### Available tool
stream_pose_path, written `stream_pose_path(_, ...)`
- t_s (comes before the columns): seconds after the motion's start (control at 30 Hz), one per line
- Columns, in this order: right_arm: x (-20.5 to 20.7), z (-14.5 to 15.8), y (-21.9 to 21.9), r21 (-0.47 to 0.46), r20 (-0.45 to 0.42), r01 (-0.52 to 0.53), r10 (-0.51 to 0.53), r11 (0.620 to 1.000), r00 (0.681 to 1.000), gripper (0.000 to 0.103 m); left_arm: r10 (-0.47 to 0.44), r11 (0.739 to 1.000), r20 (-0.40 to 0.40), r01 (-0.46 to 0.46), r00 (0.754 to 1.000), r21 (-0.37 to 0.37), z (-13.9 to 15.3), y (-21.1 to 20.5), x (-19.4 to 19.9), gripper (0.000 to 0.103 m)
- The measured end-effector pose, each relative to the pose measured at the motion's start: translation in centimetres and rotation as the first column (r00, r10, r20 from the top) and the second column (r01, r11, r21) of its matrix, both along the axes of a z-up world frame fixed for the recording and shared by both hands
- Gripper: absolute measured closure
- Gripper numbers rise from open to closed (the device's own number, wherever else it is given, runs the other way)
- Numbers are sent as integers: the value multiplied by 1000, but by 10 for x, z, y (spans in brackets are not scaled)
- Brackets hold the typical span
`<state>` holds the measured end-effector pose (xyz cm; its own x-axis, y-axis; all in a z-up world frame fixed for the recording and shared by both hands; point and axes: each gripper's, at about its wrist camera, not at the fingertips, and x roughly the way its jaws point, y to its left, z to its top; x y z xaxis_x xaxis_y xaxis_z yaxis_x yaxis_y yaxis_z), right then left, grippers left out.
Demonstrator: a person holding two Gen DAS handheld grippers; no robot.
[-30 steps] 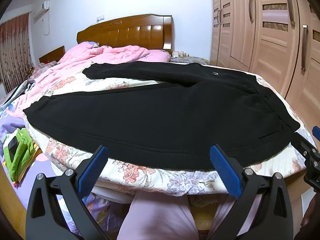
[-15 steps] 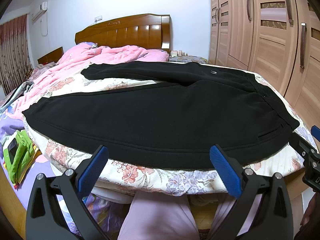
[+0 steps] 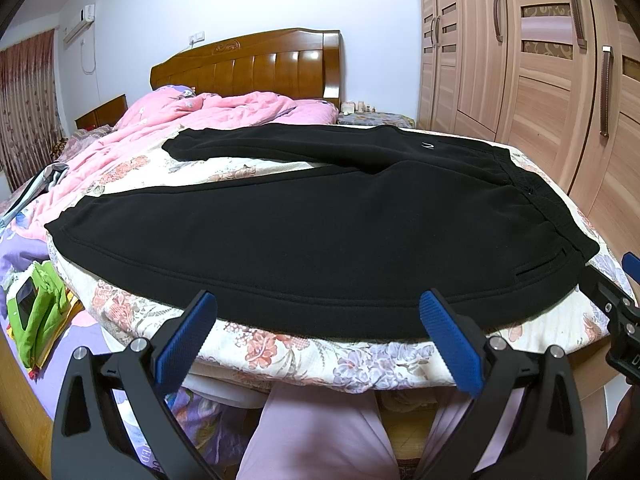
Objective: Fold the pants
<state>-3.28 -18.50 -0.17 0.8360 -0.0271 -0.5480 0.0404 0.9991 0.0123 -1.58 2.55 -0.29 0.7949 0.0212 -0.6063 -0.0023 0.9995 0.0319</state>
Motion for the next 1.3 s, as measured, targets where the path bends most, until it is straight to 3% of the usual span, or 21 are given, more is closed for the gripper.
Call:
stream_pose_path(1.03,1,-3,-1,19,-22,-6,6,1000,1000,4,0,1000,-7,0,1000,0,1,3,2,1)
stream_pose_path(1.17,13,4,-6,-4,-8,-37,37,999,999,4,-64,998,13,64,998,-4,2,2,11,1)
stream_pose_path(1.3,50,22,-18,-80,7,-75,76,994,997,4,-183,979,57,177,981,96,15,-13,37,1)
